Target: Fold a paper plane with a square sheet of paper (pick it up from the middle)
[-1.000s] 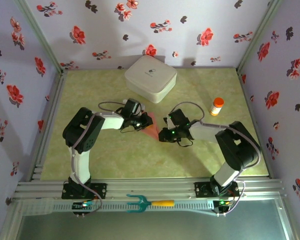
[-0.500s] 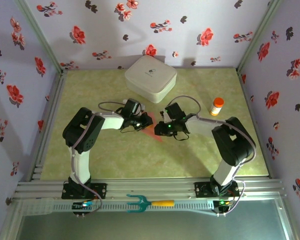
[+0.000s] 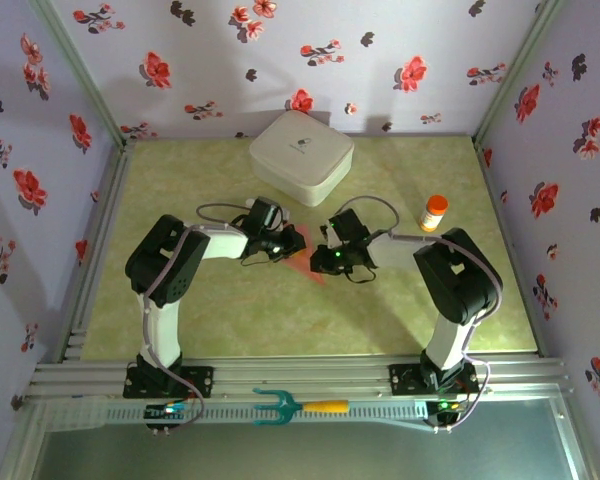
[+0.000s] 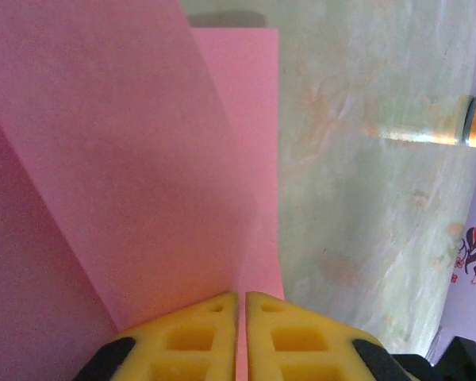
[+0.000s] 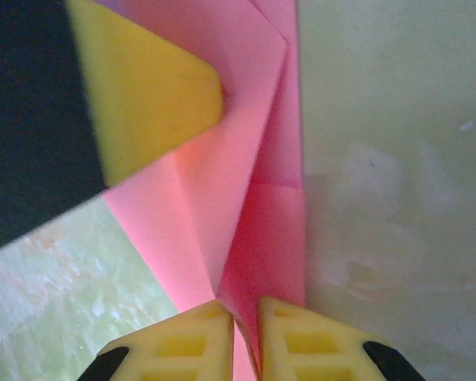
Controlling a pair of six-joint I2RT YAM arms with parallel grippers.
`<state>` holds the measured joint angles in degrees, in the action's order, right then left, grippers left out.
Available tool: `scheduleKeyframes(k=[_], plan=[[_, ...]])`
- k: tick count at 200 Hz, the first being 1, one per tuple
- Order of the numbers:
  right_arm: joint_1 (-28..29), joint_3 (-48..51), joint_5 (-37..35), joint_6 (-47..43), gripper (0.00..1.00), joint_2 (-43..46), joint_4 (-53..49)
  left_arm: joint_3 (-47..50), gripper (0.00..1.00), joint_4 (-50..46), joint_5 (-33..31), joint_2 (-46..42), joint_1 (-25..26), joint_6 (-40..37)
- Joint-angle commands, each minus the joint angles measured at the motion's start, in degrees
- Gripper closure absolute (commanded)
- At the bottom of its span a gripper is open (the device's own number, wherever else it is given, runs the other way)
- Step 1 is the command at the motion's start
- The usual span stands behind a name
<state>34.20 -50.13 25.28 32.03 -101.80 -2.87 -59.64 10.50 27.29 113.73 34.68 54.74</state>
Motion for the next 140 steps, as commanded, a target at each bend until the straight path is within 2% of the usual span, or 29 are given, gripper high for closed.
scheduleKeyframes(k=[1, 67, 101, 140], plan=[[-0.9, 3.3, 2.0, 2.6, 0.86, -0.8, 3.1, -0.1, 0.88, -1.9, -0.1, 1.7, 0.2, -0.9], [-4.0, 8.6, 7.6, 7.8, 0.90, -1.0, 12.0, -1.4, 0.85, -1.7, 0.4, -0.2, -0.1, -1.8], [-4.0, 10.0, 7.6, 8.7, 0.90, -1.1, 12.9, -0.9, 0.82, -0.1, 0.8, -3.1, 0.0, -2.3], [-4.0, 9.9, 6.9, 9.2, 0.92, -1.7, 12.6, 0.6, 0.83, 0.6, 0.4, -4.9, 0.9, -1.8]])
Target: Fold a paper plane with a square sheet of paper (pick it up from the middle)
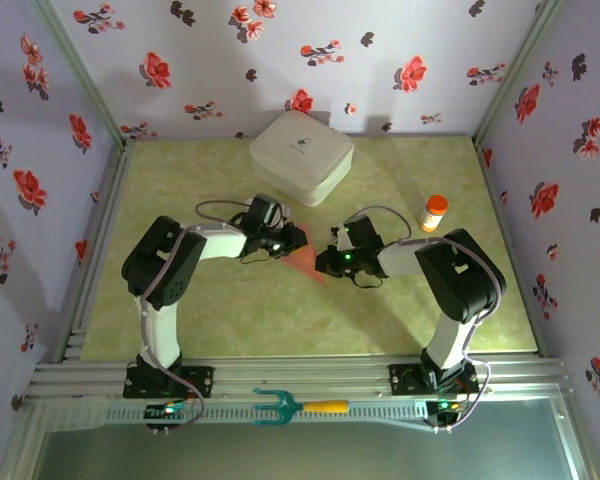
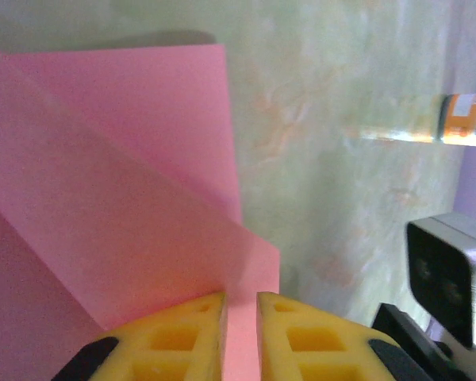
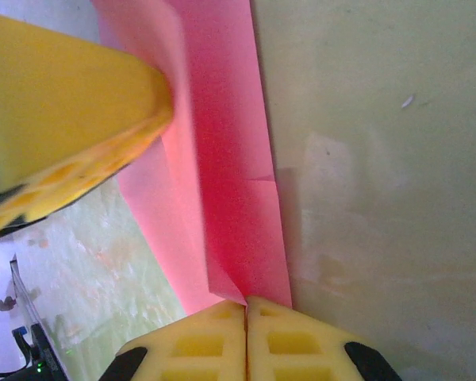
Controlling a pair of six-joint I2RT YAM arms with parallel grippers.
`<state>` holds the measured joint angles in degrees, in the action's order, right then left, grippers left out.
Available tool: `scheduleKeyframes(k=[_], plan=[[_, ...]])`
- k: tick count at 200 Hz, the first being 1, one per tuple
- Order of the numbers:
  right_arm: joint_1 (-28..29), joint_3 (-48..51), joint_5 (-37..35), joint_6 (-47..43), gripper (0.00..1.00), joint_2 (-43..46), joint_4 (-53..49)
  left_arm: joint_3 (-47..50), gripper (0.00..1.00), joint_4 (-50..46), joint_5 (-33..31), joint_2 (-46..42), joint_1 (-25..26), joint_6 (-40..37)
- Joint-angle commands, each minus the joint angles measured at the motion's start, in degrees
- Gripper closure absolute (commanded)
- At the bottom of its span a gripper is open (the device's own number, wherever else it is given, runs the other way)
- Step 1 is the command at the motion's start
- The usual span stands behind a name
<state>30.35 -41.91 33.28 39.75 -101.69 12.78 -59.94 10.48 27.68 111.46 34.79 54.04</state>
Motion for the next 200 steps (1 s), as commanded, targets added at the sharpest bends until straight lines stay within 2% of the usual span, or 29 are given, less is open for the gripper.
scheduleKeyframes(k=[1, 66, 147, 200], plan=[[-0.2, 1.6, -1.1, 1.5, 0.93, -1.8, -3.1, 0.9, 0.83, 0.7, 0.1, -2.6, 0.8, -1.1], [-0.2, 1.5, -1.8, 2.1, 0.95, -2.3, -3.7, 1.1, 0.90, 1.5, 0.2, -0.2, 2.2, 0.3], [-0.3, 1.8, -2.1, 2.7, 0.95, -2.1, -3.4, -0.5, 0.89, 2.2, 0.1, 4.1, 2.3, 0.3], [-0.3, 1.5, -2.1, 2.6, 0.93, -1.7, -3.9, -1.8, 0.90, -2.3, -0.6, 5.4, 2.2, -0.5]])
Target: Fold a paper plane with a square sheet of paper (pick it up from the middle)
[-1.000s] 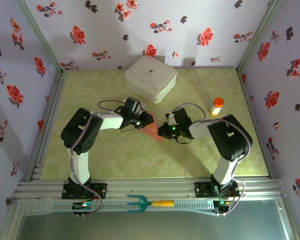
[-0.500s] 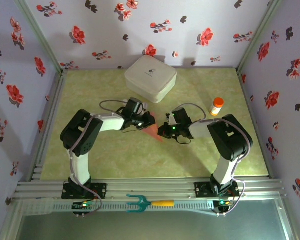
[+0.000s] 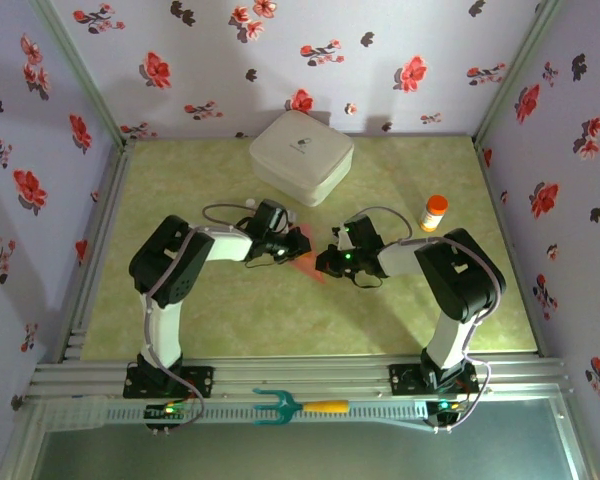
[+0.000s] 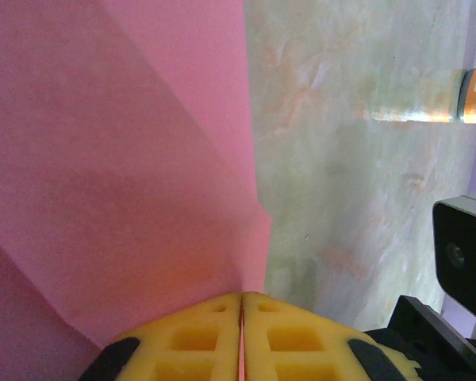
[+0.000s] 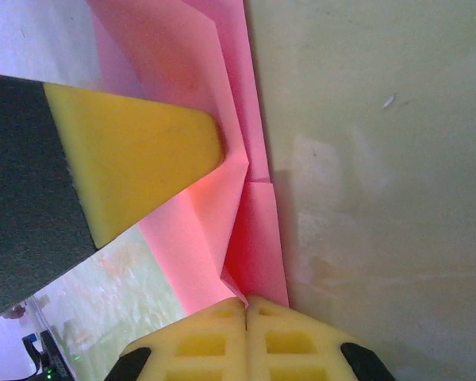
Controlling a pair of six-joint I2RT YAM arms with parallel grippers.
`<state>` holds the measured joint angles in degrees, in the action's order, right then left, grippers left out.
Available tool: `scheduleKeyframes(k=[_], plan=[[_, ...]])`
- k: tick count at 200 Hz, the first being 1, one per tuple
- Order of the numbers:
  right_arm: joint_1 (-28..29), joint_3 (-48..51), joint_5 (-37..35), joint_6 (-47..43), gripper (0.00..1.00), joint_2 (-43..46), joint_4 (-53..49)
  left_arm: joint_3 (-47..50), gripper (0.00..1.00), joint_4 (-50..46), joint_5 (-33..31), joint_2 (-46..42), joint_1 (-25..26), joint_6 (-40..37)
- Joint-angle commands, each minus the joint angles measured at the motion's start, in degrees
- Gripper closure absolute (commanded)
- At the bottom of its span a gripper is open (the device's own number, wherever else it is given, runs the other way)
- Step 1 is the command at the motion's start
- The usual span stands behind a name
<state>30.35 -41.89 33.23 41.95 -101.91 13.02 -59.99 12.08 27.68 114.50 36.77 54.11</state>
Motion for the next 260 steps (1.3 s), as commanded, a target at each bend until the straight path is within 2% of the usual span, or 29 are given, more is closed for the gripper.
scheduleKeyframes(k=[1, 73, 114, 150, 188, 260], plan=[[-0.3, 1.5, -2.1, 0.4, 0.93, -1.5, -4.2, -1.7, 0.90, -4.0, -0.5, 2.3, 0.2, -0.5], [-0.3, -0.5, 0.6, -0.5, 0.82, 4.2, -8.0, -1.5, 0.90, -5.8, -1.2, 2.6, 0.1, -1.1], [-0.3, -0.1, 1.1, -2.8, 0.83, 4.7, -12.1, -1.4, 0.90, -5.6, -1.2, 2.6, 0.1, -1.1], [-0.3, 0.6, -0.6, -4.4, 0.93, 4.0, -15.0, -1.2, 0.90, -5.4, -1.2, 2.3, 0.0, -1.0], [-0.3, 1.8, -0.6, -4.1, 0.89, 4.9, -15.3, -0.9, 0.91, -5.1, -1.2, 2.4, -0.1, -0.9], [-0.3, 3.5, -0.7, -3.8, 0.88, 6.6, -16.3, -0.7, 0.92, -5.0, -1.4, 2.2, -0.3, -0.7]])
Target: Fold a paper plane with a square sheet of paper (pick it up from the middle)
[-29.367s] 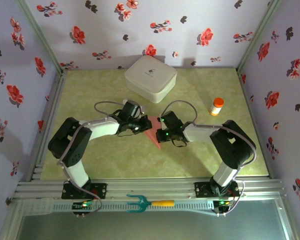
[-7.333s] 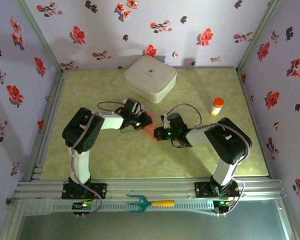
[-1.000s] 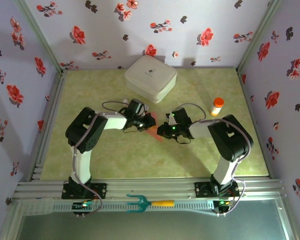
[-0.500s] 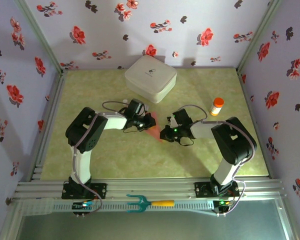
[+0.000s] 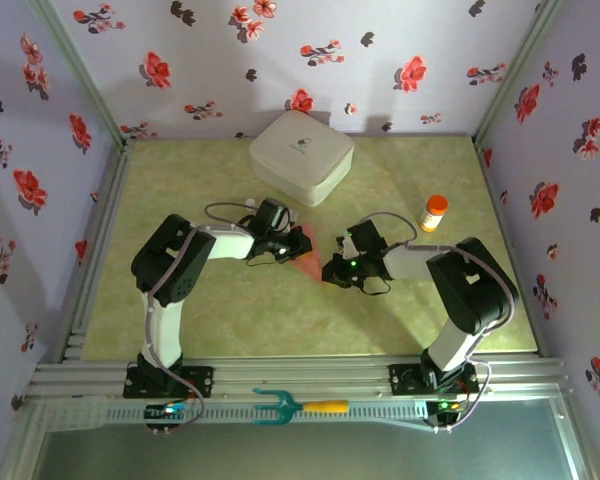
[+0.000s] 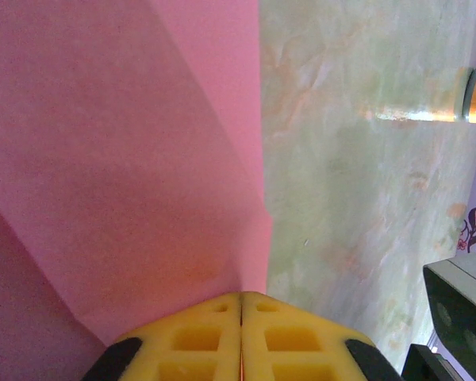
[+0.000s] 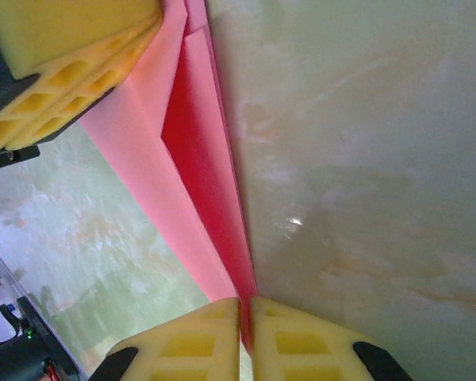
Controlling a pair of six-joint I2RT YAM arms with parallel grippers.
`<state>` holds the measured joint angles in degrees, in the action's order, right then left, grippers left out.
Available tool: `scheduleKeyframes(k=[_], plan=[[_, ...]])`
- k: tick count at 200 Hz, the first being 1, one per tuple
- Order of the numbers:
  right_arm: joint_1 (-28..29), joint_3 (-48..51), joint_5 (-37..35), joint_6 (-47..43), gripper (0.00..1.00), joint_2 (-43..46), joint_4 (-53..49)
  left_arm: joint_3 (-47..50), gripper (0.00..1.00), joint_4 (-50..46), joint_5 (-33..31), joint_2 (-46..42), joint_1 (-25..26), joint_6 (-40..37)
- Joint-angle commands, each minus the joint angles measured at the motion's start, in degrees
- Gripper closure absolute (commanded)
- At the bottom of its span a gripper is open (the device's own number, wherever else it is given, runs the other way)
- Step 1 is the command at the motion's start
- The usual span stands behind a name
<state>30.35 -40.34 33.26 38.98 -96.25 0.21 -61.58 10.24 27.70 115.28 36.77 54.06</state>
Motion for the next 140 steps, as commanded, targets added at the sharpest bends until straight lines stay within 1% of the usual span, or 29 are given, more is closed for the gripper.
scheduleKeyframes(k=[1, 21, 37, 53, 82, 104, 140], plan=[[-0.3, 1.9, -0.7, -0.9, 0.89, 0.9, -3.5, 0.9, 0.92, -3.2, -1.5, 1.5, -0.3, -0.7], [-0.3, 2.2, -1.8, -0.8, 0.89, 1.9, -4.0, 0.9, 0.92, -3.2, -1.5, 1.5, -0.3, -0.7], [-0.3, 2.6, -1.8, -0.9, 0.93, 2.4, -4.1, 1.0, 0.92, -3.2, -1.5, 1.3, -0.3, -0.7], [-0.3, 2.7, -0.6, -1.0, 0.86, 1.7, -4.1, 1.0, 0.92, -3.2, -1.5, 1.3, -0.4, -0.7], [-0.3, 3.9, -1.3, -0.5, 0.87, 1.8, -4.6, 1.0, 0.92, -3.2, -1.5, 1.3, -0.4, -0.7], [-0.3, 4.4, -2.5, 0.0, 0.84, 4.6, -5.8, 1.2, 0.92, -3.1, -1.5, 1.3, -0.4, -0.7], [-0.9, 0.3, -4.3, -0.8, 0.84, 10.9, -9.7, 1.2, 0.92, -3.3, -1.5, 1.2, -0.4, -1.2]])
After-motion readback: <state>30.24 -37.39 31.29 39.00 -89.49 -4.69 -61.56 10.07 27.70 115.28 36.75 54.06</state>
